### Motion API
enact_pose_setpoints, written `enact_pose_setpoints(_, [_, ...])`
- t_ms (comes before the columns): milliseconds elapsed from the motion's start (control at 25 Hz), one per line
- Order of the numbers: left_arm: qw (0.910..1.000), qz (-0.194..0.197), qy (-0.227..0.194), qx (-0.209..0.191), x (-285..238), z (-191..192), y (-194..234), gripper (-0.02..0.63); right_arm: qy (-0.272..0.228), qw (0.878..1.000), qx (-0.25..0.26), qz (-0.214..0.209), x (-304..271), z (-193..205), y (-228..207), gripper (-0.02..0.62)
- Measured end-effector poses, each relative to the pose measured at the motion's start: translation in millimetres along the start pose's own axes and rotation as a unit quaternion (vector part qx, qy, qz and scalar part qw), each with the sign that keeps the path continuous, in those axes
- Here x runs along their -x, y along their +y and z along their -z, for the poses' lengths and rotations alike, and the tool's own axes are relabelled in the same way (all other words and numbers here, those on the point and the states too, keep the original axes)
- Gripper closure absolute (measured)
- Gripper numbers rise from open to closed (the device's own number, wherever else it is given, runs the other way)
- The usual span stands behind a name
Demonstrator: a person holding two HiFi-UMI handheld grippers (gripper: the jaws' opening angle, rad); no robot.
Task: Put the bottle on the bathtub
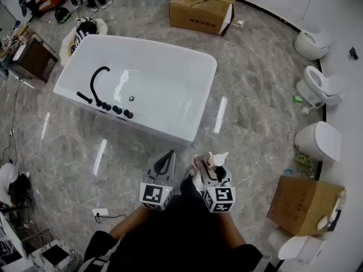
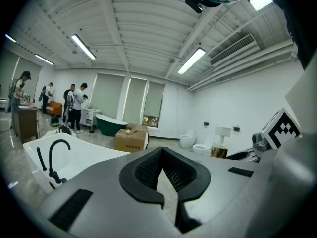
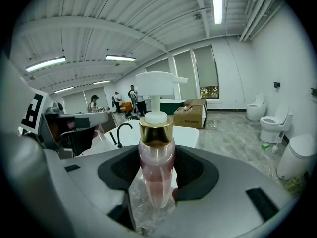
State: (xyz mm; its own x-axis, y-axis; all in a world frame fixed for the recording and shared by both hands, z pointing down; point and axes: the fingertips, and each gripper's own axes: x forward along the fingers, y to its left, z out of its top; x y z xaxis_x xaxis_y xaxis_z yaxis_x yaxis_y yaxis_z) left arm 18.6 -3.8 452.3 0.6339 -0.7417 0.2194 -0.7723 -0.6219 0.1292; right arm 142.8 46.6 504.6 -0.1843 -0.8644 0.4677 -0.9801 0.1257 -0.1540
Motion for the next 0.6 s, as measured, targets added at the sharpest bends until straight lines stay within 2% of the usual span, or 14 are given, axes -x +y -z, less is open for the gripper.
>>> enact_pose_setpoints(280, [0.9988,-0.046,-0.006,0.014,-38.6,-11.7,-1.4,0.591,0.021,0.999,0.016,-0.032,-36.5,-4.1,-39.5,0.383])
enact_pose_setpoints(600, [0.9973,-0.069,0.005,0.022,-56.1,-10.0,16.8,0.591,0.046,0.998,0.018,-0.042,-74.9,-0.1,-49.1,0.383])
